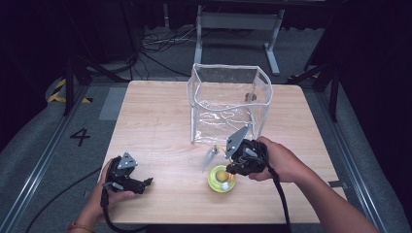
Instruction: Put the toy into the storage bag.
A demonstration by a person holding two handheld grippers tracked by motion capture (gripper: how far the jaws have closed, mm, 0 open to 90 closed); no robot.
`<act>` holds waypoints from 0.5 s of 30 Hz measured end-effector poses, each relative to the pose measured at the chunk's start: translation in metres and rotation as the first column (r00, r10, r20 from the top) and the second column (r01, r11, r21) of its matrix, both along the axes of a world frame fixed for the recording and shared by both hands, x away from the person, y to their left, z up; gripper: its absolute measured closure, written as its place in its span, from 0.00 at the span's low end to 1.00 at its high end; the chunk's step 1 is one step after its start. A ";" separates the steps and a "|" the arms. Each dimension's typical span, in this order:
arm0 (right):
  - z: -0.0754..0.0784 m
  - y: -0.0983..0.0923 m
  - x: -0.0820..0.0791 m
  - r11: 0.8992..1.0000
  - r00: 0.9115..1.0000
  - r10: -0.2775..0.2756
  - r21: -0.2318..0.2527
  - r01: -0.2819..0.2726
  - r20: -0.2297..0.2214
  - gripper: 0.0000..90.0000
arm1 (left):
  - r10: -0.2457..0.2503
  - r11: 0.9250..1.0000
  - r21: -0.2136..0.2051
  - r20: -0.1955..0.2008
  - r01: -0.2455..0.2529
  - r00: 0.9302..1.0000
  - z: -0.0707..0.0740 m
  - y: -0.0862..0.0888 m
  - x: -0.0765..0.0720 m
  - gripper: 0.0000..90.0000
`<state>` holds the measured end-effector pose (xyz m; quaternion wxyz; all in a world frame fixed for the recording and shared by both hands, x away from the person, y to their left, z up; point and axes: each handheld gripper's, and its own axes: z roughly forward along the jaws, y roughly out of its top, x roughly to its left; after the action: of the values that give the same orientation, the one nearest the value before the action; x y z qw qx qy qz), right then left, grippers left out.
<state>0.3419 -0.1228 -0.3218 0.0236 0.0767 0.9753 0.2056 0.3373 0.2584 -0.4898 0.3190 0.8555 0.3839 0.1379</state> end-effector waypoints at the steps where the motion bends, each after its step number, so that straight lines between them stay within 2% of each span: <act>1: 0.000 0.000 0.000 1.000 1.000 0.000 0.000 0.000 0.000 0.98 | 0.000 1.000 0.000 0.000 0.000 1.000 0.000 0.000 0.000 0.01; 2: 0.000 0.001 -0.001 1.000 1.000 0.006 -0.010 -0.006 0.006 0.98 | 0.004 1.000 -0.005 -0.006 -0.004 1.000 0.000 0.000 0.000 0.01; 4: 0.002 0.000 -0.001 1.000 1.000 0.005 -0.016 -0.005 0.017 0.98 | -0.002 1.000 0.003 0.006 0.002 1.000 0.000 0.000 0.000 0.01; 12: 0.015 -0.013 -0.001 1.000 0.999 -0.002 0.007 0.002 0.047 0.98 | -0.001 1.000 0.002 0.006 0.001 1.000 0.000 0.000 0.000 0.01; 15: 0.023 -0.025 -0.003 1.000 0.998 -0.018 0.019 0.017 0.064 0.98 | -0.001 1.000 0.002 0.006 0.001 1.000 0.000 0.000 0.000 0.01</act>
<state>0.3391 -0.1474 -0.2986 0.0561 0.0788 0.9714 0.2166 0.3377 0.2585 -0.4898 0.3193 0.8557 0.3822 0.1408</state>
